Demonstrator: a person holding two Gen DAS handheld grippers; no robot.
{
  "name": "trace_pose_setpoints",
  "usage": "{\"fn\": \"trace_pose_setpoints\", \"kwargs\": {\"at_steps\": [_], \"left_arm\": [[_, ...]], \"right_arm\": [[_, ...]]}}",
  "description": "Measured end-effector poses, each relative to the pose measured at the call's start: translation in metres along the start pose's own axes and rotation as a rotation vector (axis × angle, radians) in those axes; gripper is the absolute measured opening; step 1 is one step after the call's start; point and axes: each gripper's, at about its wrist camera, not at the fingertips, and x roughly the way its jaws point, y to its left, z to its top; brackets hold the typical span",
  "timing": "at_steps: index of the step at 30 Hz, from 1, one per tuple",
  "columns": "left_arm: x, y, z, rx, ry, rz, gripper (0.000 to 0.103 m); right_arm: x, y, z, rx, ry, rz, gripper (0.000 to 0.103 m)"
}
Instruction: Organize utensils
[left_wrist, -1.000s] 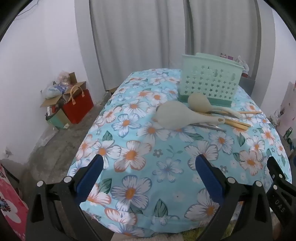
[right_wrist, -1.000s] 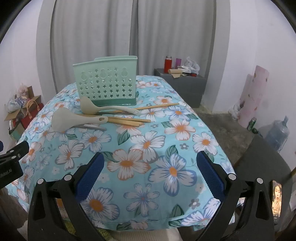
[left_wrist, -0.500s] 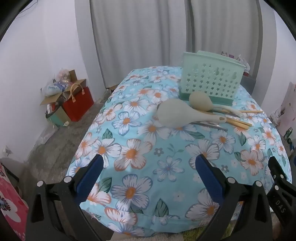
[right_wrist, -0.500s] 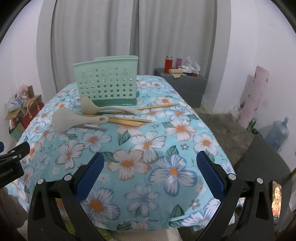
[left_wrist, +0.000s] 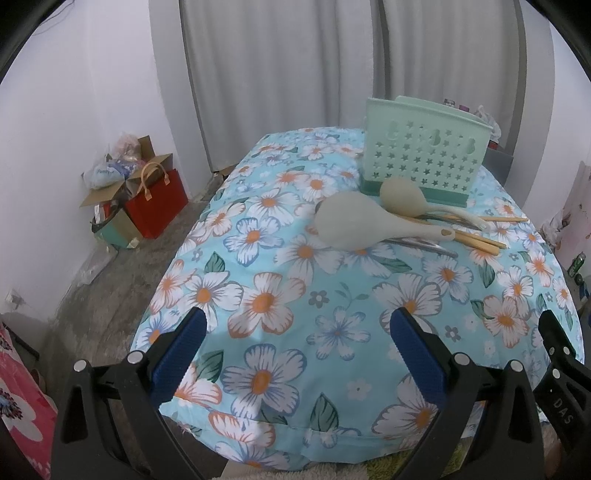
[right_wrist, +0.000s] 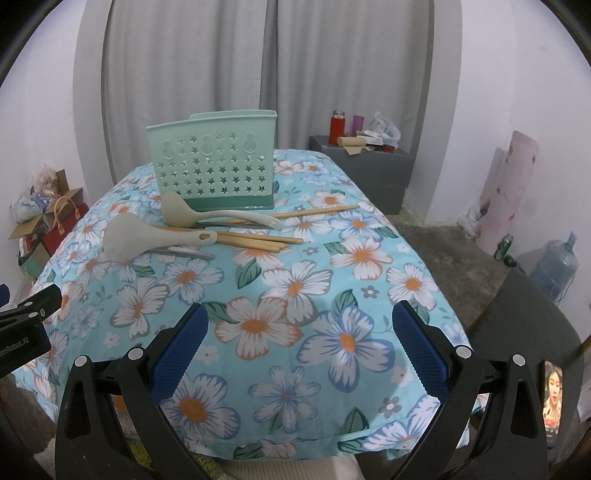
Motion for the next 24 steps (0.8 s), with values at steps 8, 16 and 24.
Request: {"fn": "trace_pose_setpoints", "kwargs": {"at_steps": [8, 16, 24], "left_arm": [[-0.0008, 0.0003, 0.0002, 0.0, 0.002, 0.0, 0.097], [-0.0008, 0.0012, 0.0002, -0.001, 0.004, 0.0, 0.097], [-0.0007, 0.001, 0.0006, -0.001, 0.004, 0.0, 0.097]], "right_arm": [[-0.0008, 0.0017, -0.0004, 0.0, 0.0, 0.0, 0.095], [0.0005, 0.0019, -0.0016, -0.001, 0.0, -0.001, 0.095], [0.0011, 0.002, -0.0013, -0.001, 0.001, -0.001, 0.095]]}}
